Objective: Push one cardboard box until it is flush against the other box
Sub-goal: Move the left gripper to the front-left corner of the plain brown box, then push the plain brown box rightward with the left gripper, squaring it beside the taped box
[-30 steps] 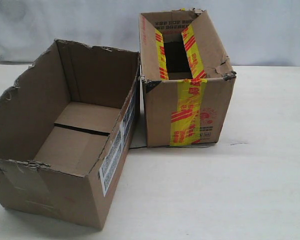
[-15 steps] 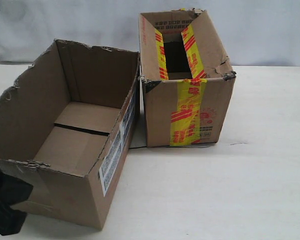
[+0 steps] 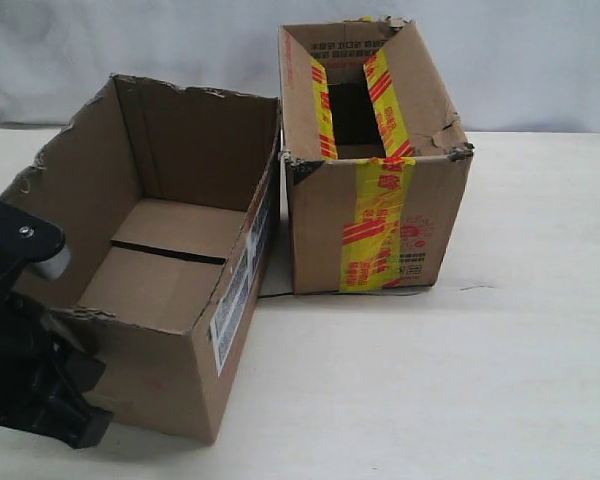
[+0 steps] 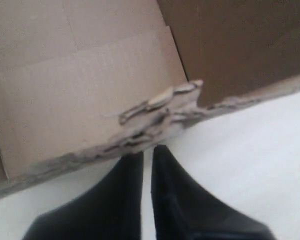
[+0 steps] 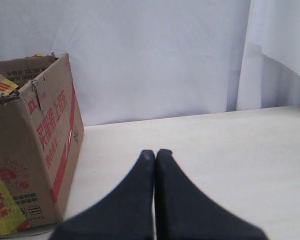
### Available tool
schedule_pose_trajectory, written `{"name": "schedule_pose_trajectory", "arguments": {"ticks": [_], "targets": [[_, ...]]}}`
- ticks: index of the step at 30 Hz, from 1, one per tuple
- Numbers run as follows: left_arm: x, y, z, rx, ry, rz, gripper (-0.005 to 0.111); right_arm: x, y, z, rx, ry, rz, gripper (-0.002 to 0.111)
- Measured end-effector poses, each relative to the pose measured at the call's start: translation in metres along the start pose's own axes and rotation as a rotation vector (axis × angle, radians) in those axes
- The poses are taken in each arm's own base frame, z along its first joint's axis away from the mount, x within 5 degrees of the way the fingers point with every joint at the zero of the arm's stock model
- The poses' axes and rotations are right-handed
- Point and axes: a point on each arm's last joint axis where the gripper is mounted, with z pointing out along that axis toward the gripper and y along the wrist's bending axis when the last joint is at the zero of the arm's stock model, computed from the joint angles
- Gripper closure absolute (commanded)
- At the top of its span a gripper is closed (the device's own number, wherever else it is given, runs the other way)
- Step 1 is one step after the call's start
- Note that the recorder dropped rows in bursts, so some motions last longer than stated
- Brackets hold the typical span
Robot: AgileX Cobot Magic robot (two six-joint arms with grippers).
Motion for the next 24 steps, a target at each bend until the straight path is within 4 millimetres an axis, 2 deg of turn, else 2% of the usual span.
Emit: {"name": "schedule_pose_trajectory", "arguments": {"ticks": [11,24], "targets": [[-0.018,0.001,0.033,-0.041,-0.07,0.094,0.107,0.0,0.0,0.0,0.0,0.0,0.0,0.108],[-0.055,-0.003,0.054,-0.044,-0.143,0.136,0.107,0.0,0.0,0.0,0.0,0.0,0.0,0.108]]}}
